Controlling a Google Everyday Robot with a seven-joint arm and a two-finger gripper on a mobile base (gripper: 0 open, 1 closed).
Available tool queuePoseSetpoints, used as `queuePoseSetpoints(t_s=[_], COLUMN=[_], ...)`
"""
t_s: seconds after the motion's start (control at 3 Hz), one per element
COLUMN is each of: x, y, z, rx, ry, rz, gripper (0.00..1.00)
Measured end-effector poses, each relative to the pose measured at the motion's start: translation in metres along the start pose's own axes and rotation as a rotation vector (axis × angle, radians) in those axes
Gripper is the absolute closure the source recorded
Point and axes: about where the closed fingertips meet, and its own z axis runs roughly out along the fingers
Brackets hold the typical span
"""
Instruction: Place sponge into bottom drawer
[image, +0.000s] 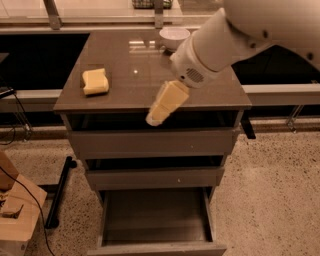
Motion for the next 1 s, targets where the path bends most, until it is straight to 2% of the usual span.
queuePoseSetpoints(t_s=[0.33, 0.67, 1.0], x=[-0.057, -0.098, -0.127], y=[-0.009, -0.022, -0.038], z=[0.052, 0.085, 0.115], rx=[-0.026, -0.064, -0.103], ry=[-0.102, -0.179, -0.236], rz=[-0.015, -0.058, -0.102], gripper=[0.0, 0.0, 0.0])
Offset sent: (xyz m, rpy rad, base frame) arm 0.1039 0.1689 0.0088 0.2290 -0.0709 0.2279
